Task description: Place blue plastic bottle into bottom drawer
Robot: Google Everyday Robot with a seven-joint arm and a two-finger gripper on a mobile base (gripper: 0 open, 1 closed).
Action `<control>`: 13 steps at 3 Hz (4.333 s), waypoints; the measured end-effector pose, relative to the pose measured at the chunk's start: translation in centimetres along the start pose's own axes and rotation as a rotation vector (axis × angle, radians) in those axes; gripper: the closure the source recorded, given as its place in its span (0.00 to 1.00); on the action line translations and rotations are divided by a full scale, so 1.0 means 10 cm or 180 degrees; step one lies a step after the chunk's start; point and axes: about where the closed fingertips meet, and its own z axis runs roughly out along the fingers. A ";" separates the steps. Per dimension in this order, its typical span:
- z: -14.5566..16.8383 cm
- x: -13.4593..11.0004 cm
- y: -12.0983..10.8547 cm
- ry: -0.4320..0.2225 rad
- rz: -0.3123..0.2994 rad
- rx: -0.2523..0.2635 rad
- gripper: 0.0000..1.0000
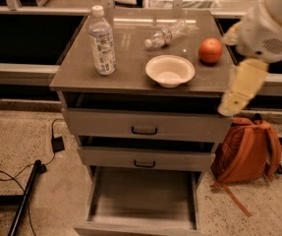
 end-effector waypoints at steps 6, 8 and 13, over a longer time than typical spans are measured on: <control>1.51 -2.37 -1.31 -0.1545 0.0185 0.0274 0.00; 1.96 -3.03 -1.58 -0.2445 0.0592 0.0055 0.26; 0.94 -2.18 0.14 -0.3002 -0.0486 -0.0402 1.00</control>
Offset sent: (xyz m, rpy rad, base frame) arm 0.1966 0.2577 -0.0686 0.3381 -0.0352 0.2359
